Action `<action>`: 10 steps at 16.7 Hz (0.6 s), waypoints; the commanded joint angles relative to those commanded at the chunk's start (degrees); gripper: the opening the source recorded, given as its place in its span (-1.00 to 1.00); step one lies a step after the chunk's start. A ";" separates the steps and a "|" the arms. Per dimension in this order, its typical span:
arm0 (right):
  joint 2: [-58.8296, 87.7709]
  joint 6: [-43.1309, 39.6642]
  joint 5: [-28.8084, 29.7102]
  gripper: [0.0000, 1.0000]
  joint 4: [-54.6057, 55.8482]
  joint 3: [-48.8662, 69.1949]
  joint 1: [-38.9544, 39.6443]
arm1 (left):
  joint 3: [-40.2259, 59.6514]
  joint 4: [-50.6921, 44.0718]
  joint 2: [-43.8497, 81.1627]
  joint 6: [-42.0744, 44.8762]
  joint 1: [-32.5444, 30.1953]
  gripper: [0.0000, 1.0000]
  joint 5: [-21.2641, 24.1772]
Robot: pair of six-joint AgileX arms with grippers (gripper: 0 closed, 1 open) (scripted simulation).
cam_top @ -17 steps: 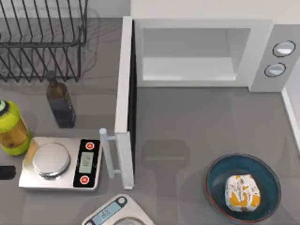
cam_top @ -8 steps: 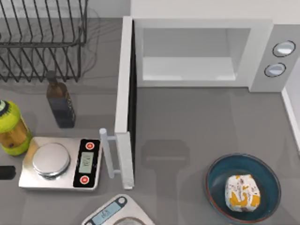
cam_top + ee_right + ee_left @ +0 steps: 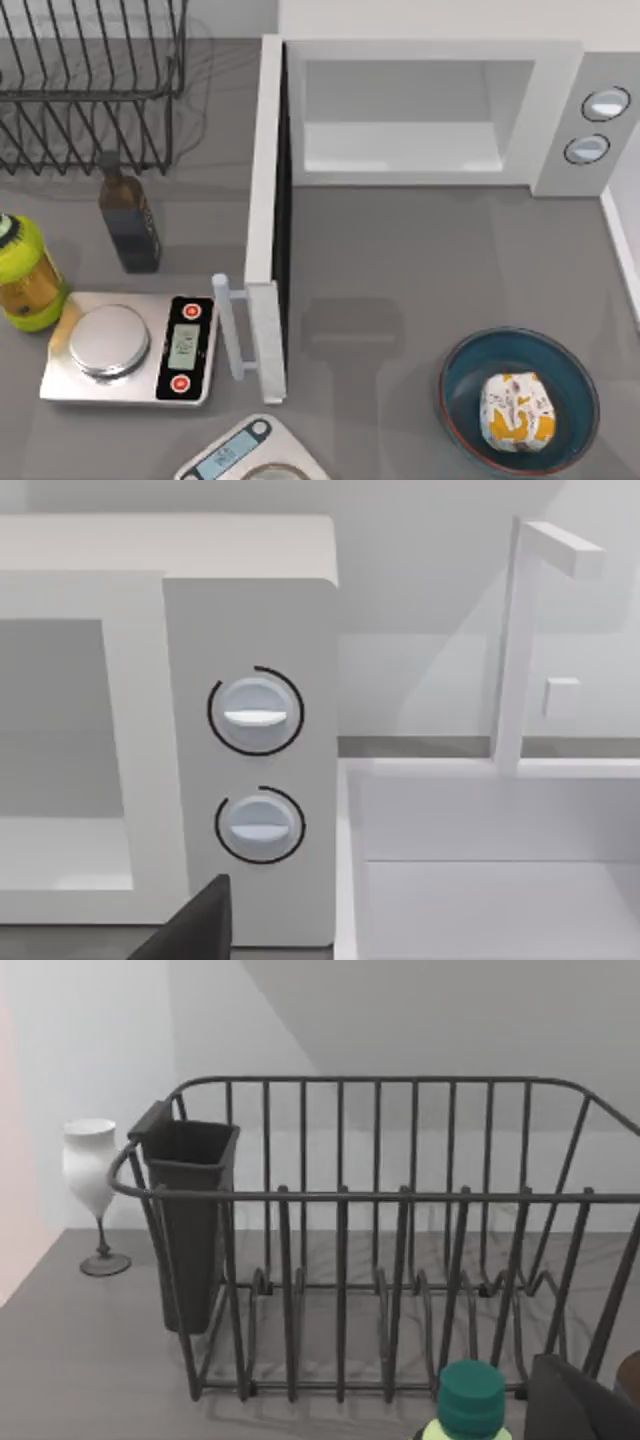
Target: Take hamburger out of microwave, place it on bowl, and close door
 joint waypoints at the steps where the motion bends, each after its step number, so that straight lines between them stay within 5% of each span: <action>1: 0.00 0.00 0.00 1.00 0.00 0.00 0.00 | 0.35 -0.21 0.14 0.00 1.61 -1.00 1.61; 10: 0.00 0.00 0.00 1.00 0.00 0.00 0.00 | 0.58 1.96 2.44 0.10 5.32 -1.00 5.33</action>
